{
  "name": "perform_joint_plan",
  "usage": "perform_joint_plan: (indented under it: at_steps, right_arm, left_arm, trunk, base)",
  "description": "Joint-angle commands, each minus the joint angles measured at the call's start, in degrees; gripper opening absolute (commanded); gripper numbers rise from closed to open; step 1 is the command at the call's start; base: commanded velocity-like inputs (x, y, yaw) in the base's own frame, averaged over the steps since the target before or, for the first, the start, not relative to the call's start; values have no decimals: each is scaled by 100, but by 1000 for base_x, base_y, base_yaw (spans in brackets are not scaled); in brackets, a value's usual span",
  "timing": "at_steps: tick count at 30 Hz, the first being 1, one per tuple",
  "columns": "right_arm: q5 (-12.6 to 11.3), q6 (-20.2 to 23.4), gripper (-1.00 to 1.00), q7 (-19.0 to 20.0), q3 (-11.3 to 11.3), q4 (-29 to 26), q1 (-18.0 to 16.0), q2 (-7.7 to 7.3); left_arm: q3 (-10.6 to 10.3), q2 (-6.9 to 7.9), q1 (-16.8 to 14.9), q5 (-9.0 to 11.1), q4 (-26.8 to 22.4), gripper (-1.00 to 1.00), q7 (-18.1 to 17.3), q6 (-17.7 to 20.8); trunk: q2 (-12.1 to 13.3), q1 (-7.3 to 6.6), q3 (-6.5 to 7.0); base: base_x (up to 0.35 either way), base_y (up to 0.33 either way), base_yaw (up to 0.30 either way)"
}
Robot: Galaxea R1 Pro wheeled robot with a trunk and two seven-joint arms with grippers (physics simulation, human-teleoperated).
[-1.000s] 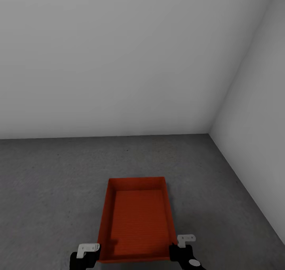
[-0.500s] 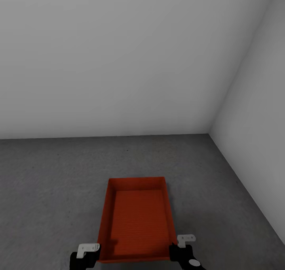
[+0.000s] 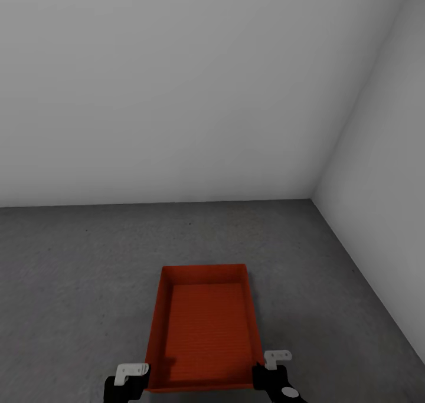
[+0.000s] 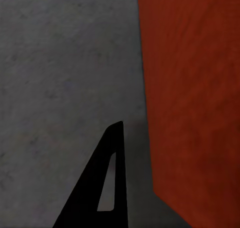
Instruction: Move the two storage containers from the living room to the garage. In the garage, place one container on the floor and stack the other container on top of it (either order is fine).
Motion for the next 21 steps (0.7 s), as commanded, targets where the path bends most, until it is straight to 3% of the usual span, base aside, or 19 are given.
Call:
perform_joint_plan:
  at_steps: [1, 10, 18, 21]
  right_arm:
    - [2, -20, -100, -46, -26, 1, -5, -3]
    - [2, -20, -100, -46, -26, 1, -5, -3]
    - [2, -20, -100, -46, -26, 1, -5, -3]
    - [2, -20, -100, -46, -26, 1, -5, -3]
  left_arm:
    - [100, 74, -3, 61, 2, -100, 40, -16]
    - [100, 74, -3, 61, -5, -100, 42, -21]
    - [100, 74, -3, 61, 0, -100, 40, -22]
    - [100, 74, -3, 61, -2, -100, 40, -22]
  trunk:
    - [-43, 22, -22]
    - [-123, 65, -58]
    - [-444, 241, -202]
    - [-444, 241, -202]
  base:
    - [0, 0, 0]
    - [0, 0, 0]
    - [0, 0, 0]
    - [0, 0, 0]
